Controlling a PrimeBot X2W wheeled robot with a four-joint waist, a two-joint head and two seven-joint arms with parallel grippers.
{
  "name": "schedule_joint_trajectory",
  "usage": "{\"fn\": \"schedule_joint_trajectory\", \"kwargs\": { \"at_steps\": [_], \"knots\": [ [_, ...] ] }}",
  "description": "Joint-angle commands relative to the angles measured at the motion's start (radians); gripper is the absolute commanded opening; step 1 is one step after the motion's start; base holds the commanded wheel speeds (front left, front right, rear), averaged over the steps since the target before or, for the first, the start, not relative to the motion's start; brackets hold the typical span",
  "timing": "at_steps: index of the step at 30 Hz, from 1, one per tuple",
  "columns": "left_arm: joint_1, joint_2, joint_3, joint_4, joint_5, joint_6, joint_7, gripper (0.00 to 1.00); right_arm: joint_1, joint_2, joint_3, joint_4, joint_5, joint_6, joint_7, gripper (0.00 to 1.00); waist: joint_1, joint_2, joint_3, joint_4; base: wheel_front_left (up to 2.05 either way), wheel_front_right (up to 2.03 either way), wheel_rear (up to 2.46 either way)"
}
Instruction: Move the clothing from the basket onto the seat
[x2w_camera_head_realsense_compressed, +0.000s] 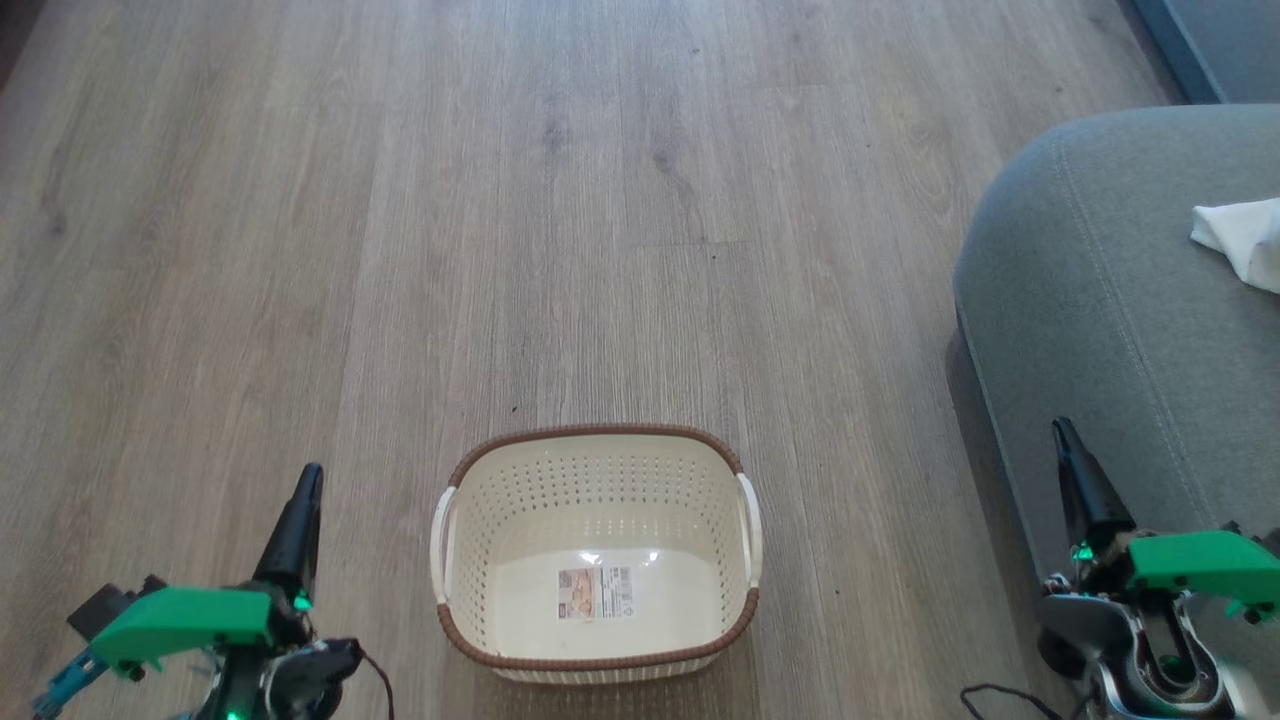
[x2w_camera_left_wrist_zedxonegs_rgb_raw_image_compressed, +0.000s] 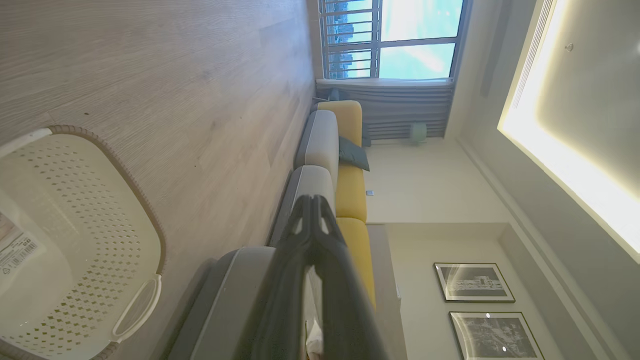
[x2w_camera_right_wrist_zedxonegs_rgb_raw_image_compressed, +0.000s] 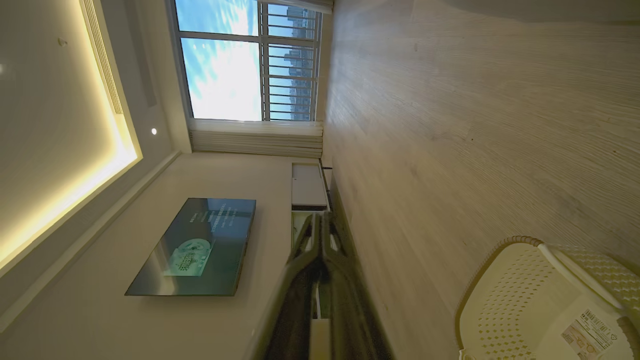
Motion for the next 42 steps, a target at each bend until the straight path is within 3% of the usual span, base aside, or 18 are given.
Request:
{"fn": "schedule_joint_trajectory", "kwargs": {
  "at_steps": [1, 42],
  "knots": [
    [-0.057, 0.014, 0.038, -0.039, -0.042, -0.01, 0.014, 0.0, -0.03, 0.0, 0.013, -0.047, 0.039, 0.0, 0.018, 0.0, 0.0001, -0.0001, 0.0, 0.0, 0.0, 0.0, 0.0],
    [-0.058, 0.014, 0.038, -0.04, -0.049, -0.01, 0.016, 0.0, -0.03, 0.0, 0.013, -0.048, 0.046, 0.0, 0.019, 0.0, 0.0001, -0.0001, 0.0, 0.0, 0.0, 0.0, 0.0]
  ]
}}
